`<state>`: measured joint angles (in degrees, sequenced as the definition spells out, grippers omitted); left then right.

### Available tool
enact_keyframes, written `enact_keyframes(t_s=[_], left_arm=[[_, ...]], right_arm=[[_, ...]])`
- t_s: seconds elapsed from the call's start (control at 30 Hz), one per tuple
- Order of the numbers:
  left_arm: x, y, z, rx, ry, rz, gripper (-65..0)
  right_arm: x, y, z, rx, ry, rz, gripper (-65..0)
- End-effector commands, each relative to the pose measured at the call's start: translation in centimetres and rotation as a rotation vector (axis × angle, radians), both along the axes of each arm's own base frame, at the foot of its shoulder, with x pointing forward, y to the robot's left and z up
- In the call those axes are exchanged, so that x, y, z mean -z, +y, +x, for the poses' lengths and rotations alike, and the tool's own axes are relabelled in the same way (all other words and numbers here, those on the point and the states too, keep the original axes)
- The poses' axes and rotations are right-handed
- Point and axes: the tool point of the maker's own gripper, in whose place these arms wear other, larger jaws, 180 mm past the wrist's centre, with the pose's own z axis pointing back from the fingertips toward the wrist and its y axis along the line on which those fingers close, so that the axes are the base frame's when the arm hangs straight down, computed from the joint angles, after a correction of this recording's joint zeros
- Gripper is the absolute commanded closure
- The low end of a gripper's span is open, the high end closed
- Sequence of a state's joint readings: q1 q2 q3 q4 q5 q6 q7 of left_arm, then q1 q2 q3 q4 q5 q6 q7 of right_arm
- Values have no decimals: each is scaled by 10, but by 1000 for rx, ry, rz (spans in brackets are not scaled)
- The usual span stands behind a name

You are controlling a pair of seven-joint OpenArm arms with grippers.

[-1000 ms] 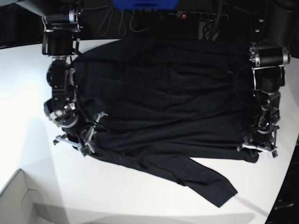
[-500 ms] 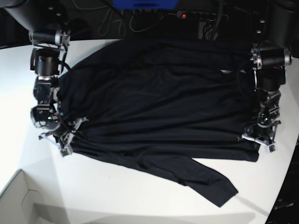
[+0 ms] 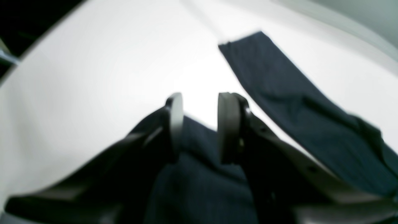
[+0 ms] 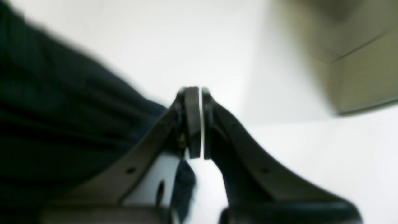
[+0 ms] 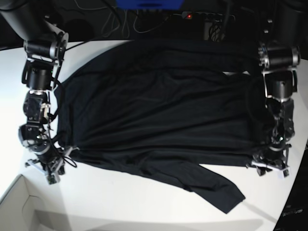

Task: Layout the t-shirt on the table in an organized manner, then fold the t-shirt properly
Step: 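Fold the held shirt edges with both grippers toward the collar, then lay the folded edge down and open both grippers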

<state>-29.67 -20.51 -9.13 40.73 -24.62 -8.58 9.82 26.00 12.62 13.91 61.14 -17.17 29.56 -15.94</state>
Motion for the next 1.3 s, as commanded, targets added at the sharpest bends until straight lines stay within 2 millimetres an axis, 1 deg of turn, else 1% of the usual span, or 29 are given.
enact_keyframes(t_s=[0.0,0.03,0.13,0.2,0.33,0.4,0.43,0.47,0.53,0.57,0.6,0.63,0.7,0.8,0.87,0.93,1.0,1.1,1.17,1.23,1.27], left_arm=[[-24,11,1,5,-58,20,-187],[-26,9,-7,23,-59,25,-187],[-23,-7,-31,76,-57,21,-187],[-20,-17,-51,105,-56,22,-187],[-16,-3,-96,65,-22,17,-187],[-3,-2,-111,43,15,-7,-187],[2,3,-117,23,25,-14,-187],[6,9,-122,6,35,-18,-187],[27,18,-133,-29,83,-44,-188],[36,20,-135,-38,104,-53,-188],[47,25,-140,-53,133,-62,-189],[52,28,-141,-66,146,-73,-189],[57,31,-133,-80,154,-92,-190],[66,36,-121,-109,173,-129,-190],[63,44,-111,-118,180,-111,-190],[62,48,-100,-120,195,-82,-190],[53,50,-85,-114,189,-53,-190],[38,50,-69,-112,157,-42,-190],[26,51,-62,-112,130,-43,-190],[10,50,-56,-101,93,-26,-190],[-1,49,-52,-93,64,-12,-190]], right_arm=[[-16,-8,-2,16,-31,-24,0],[-12,-1,-11,20,-10,-29,0],[-4,12,-37,30,42,-54,0],[9,23,-60,29,77,-57,0],[28,47,-102,14,119,-37,0],[39,56,-117,8,144,-22,0],[46,59,-124,6,158,-13,0],[51,61,-128,6,172,-7,0],[67,64,-136,6,215,8,0],[74,64,-137,6,235,14,0],[78,64,-134,6,245,22,0],[83,64,-131,7,257,29,0],[89,53,-125,14,279,17,0],[96,39,-110,23,309,14,0],[98,29,-101,29,318,11,0],[96,19,-88,32,303,14,0],[92,13,-77,29,275,19,0],[73,4,-67,30,221,-6,0],[54,2,-63,27,167,-30,0],[40,2,-69,20,128,-59,0],[33,5,-72,15,104,-71,0]])
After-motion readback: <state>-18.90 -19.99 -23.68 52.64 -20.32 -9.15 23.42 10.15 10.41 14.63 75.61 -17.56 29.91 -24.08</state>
